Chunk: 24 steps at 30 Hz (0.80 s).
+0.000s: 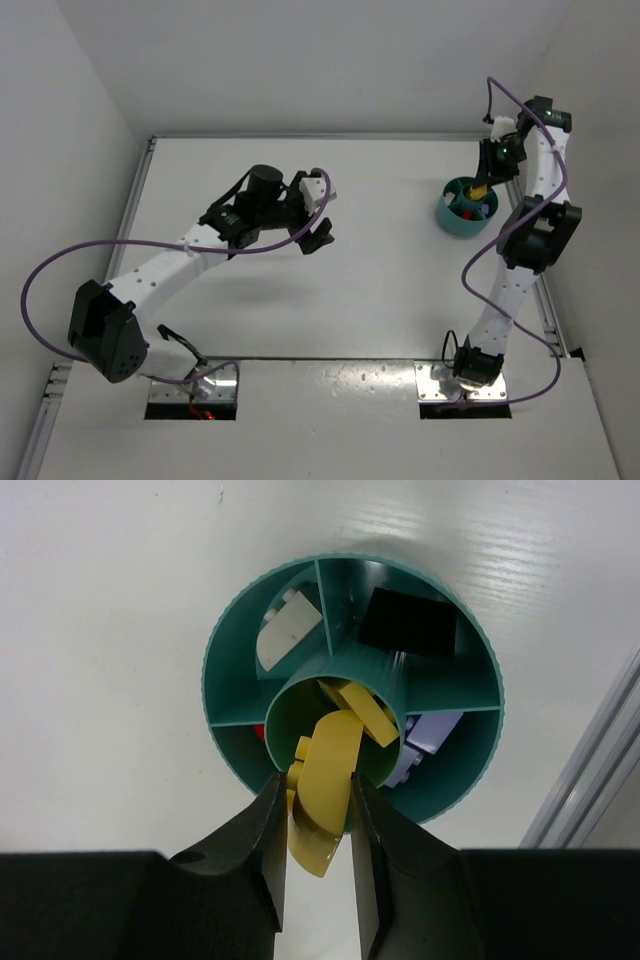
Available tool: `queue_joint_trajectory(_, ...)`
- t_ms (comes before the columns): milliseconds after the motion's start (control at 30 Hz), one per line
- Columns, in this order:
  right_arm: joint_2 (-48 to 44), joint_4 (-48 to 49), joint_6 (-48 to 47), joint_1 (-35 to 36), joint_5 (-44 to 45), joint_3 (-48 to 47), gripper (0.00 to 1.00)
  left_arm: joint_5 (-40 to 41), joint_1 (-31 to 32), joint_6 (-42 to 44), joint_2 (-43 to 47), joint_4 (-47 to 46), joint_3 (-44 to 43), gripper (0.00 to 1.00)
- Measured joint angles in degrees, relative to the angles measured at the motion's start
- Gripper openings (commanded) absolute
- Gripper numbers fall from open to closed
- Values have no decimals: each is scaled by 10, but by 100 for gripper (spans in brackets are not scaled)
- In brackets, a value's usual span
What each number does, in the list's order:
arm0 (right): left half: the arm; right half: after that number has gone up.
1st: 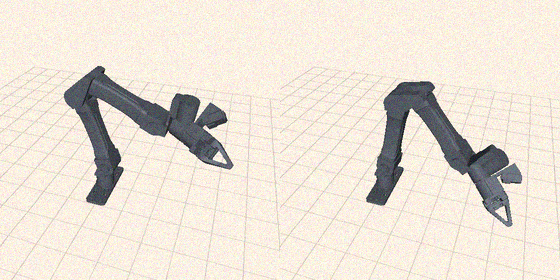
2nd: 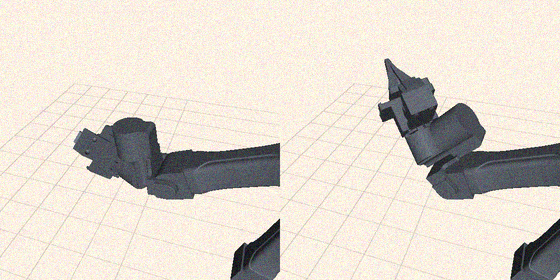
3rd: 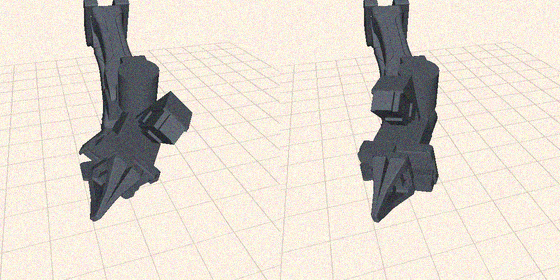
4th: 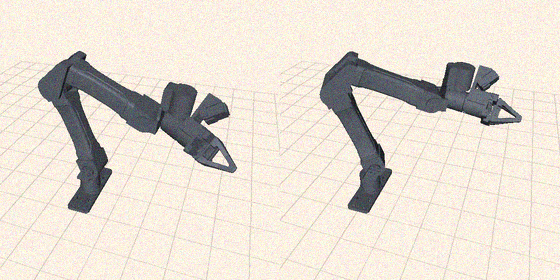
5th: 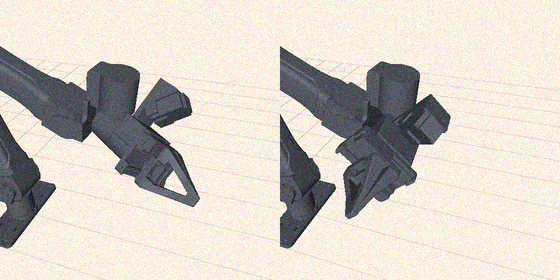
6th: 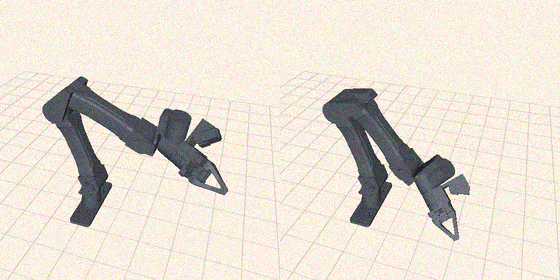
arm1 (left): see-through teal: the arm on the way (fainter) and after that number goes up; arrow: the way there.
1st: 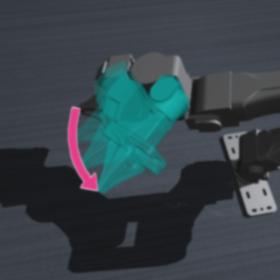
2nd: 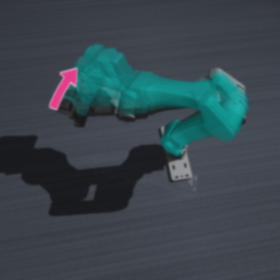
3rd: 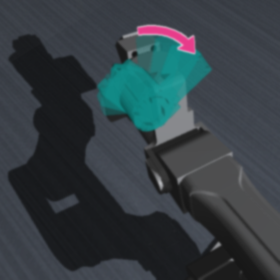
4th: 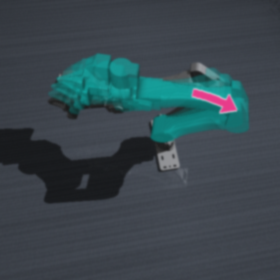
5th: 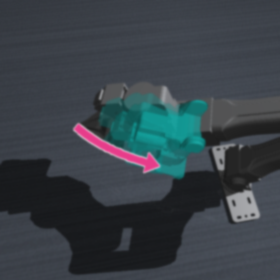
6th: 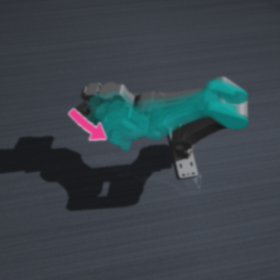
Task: Sort the legos into containers by color
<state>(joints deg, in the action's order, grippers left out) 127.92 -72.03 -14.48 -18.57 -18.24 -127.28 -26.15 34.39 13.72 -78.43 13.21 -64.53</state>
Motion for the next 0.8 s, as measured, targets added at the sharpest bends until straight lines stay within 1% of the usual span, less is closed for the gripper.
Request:
queue_joint_trajectory(33, 1, 0, 0, 0, 0, 0, 29, 0, 0, 0, -1, 0, 0, 100)
queue_joint_trajectory(67, 2, 0, 0, 0, 0, -1, 41, 0, 0, 0, -1, 0, 0, 100)
queue_joint_trajectory(100, 2, 0, 0, 1, 0, -3, 45, 0, 0, 0, -2, 0, 0, 100)
queue_joint_trajectory(133, 2, 1, 1, 1, 0, -4, 52, 0, 0, 0, -3, 0, 0, 100)
queue_joint_trajectory(167, 2, 2, 2, 1, 0, -6, 52, 0, 0, 0, -4, 0, 0, 100)
queue_joint_trajectory(200, 2, 4, 0, 1, 0, -7, 57, 0, 0, 0, -5, 0, 0, 100)
queue_joint_trajectory(267, 2, 5, 1, 1, 0, -10, 58, 0, 0, 0, -7, 0, 0, 100)
queue_joint_trajectory(433, 0, 10, 4, 0, -3, -19, 58, 9, 0, -11, -15, 0, -2, 100)
queue_joint_trajectory(567, -23, 9, 6, -3, -18, -17, 58, 33, -7, -42, -18, 0, -6, 100)
queue_joint_trajectory(733, -121, 6, 8, -6, -70, 32, 58, 56, -44, -74, -28, 24, -55, 100)
queue_joint_trajectory(800, -177, 7, 8, -7, -98, 76, 58, 66, -60, -80, -31, 28, -68, 100)
